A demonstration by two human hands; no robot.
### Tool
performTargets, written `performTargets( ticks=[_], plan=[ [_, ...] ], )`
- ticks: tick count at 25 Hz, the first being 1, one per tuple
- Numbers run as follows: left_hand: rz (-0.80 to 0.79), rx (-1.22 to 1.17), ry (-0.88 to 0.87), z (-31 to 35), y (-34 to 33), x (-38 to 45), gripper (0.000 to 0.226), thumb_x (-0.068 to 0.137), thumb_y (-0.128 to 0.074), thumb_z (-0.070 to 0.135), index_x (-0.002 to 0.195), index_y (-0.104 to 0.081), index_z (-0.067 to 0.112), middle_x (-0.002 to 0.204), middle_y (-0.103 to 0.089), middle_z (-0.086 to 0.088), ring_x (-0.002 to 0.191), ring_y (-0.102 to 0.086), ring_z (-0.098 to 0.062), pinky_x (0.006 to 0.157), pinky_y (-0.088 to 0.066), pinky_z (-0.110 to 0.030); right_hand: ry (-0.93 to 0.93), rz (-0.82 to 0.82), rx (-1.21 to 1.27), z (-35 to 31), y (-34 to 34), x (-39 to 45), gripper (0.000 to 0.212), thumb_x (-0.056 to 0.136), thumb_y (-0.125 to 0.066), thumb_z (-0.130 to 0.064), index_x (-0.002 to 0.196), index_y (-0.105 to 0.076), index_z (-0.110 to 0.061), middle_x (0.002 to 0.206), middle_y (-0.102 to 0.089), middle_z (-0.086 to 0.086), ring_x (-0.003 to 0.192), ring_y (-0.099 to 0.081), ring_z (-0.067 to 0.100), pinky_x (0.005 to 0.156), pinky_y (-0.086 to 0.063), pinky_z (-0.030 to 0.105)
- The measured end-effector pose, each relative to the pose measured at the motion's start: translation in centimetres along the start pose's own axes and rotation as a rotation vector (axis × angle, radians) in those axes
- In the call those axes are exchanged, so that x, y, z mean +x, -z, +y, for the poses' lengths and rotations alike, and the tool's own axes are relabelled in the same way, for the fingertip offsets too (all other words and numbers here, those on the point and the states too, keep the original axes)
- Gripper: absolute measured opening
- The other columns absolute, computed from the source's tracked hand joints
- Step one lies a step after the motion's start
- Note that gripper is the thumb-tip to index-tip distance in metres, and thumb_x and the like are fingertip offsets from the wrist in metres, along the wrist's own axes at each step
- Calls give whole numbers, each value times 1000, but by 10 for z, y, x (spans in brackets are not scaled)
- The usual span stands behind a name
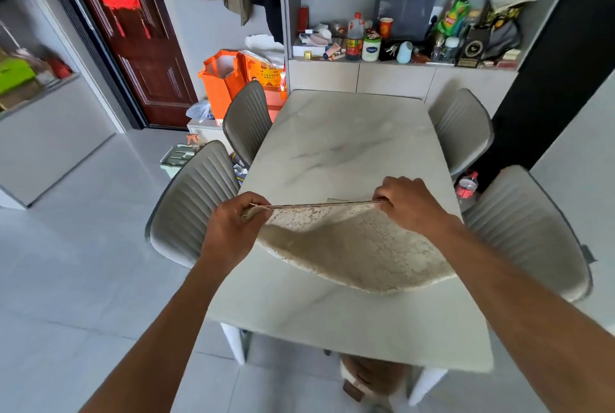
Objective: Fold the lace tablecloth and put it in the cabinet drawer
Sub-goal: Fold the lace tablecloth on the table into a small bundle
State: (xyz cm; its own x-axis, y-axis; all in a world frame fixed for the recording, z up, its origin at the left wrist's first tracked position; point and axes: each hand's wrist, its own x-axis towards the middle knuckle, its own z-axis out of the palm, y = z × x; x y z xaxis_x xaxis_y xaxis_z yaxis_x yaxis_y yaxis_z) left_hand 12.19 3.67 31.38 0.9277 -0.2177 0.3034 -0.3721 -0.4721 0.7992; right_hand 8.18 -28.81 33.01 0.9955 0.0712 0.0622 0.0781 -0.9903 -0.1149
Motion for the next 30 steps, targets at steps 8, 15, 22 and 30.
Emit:
performTargets(
  ticks=[8,15,22,30],
  plan=[
    [-149,91,-225,20,144,-116,12,87,-69,16,90,-77,25,66,-65,27,67,-61,11,59,-42,-3,-107,120,-67,-155,46,-156,15,96,-54,-24,94,-66,-17,84,-72,3,82,-66,28,78,-41,37],
    [-154,202,-305,86,223,-190,12,88,-68,27,94,-77,23,86,-74,11,76,-64,-7,69,-48,-23,-102,238,-120,-218,117,-254,16,92,-62,-29,89,-68,-15,68,-63,-2,68,-57,25,73,-41,37],
    [-50,468,-442,137,243,-269,14,88,-67,35,86,-73,23,76,-73,0,66,-60,-22,57,-33,-26,-116,342,-174,-244,141,-354,16,92,-62,-31,86,-70,-19,75,-70,-1,72,-62,24,81,-42,41],
    [13,649,-412,163,260,-304,12,86,-70,29,88,-70,17,112,-70,-1,118,-55,-26,107,-21,-67,-204,184,-46,-260,168,-394,18,83,-71,-36,87,-72,-18,83,-68,-4,85,-61,20,79,-40,37]
  ],
)
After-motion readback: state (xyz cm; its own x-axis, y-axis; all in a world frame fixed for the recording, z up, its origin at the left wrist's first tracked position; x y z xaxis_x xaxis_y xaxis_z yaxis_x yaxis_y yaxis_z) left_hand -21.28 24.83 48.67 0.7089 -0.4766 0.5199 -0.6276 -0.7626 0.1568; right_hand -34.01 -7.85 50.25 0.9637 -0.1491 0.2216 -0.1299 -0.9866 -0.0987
